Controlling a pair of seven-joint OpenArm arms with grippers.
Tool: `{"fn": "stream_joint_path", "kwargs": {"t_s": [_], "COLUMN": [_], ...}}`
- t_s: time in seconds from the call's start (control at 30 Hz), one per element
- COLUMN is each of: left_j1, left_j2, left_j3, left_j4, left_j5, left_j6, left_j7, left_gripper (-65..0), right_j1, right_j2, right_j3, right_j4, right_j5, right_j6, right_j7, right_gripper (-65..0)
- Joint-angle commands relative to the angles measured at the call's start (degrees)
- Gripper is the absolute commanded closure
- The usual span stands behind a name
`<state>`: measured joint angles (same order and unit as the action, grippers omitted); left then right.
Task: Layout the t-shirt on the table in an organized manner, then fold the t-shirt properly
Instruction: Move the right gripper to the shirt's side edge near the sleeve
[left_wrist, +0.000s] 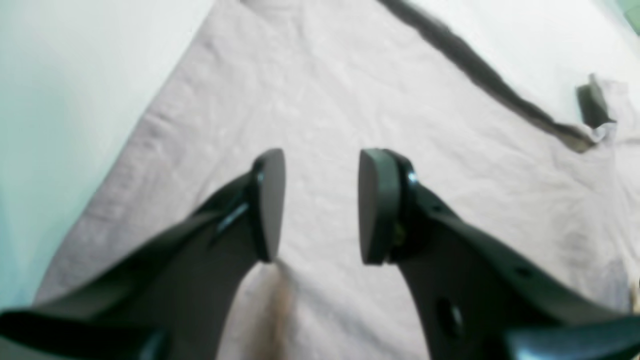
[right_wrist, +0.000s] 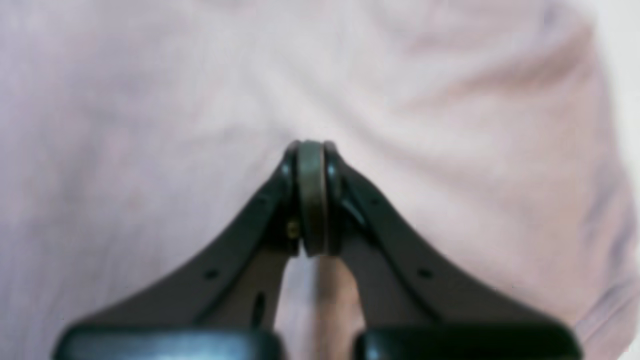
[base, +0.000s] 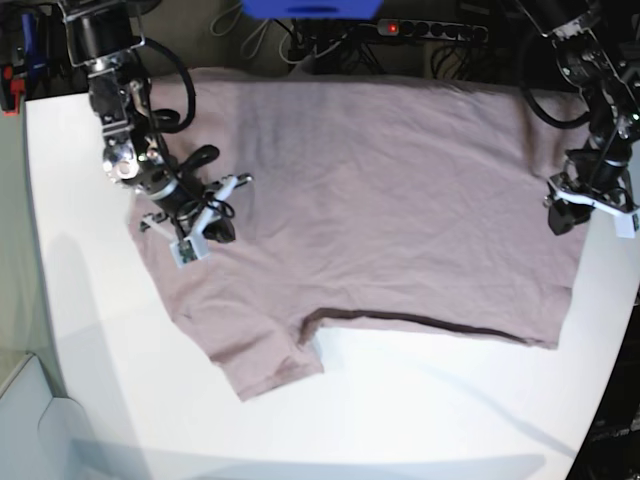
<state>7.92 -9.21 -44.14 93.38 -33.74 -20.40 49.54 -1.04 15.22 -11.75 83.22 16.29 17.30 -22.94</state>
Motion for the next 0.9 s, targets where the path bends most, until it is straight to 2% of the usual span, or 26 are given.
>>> {"fn": "stream_joint_path", "kwargs": {"t_s": [0.0, 0.2, 0.53, 0.87], "left_j1": [-0.49, -3.75, -10.16, -17.46], "left_j2": [-1.82, -4.11, -4.28, -4.02], "left_j3": [-0.56, -1.27, -0.04, 6.21], "left_j4": [-0.42, -11.05, -24.33, -34.35], "left_j5": [-0.68, -0.33, -0.24, 6.79], "left_j6": [-0.12, -0.56, -0.56, -0.56], "left_j7": [-1.23, -1.41, -4.31, -11.60], "left_gripper": [-23.8, -23.8, -23.8, -23.8], "right_j1": [0.91, 2.58, 17.61, 32.64], "right_j2": [0.38, 0.38, 1.96, 1.96], "right_j3": [0.45, 5.64, 6.61, 6.43], "right_j4": [1.22, -6.78, -28.50, -50.91], "right_j5": [0.36, 0.36, 0.36, 0.28], "right_j6": [0.15, 0.41, 0.50, 0.50], "right_j7": [1.71, 2.06, 2.76, 15.60], "right_gripper": [0.0, 0.0, 0.0, 0.0]}}
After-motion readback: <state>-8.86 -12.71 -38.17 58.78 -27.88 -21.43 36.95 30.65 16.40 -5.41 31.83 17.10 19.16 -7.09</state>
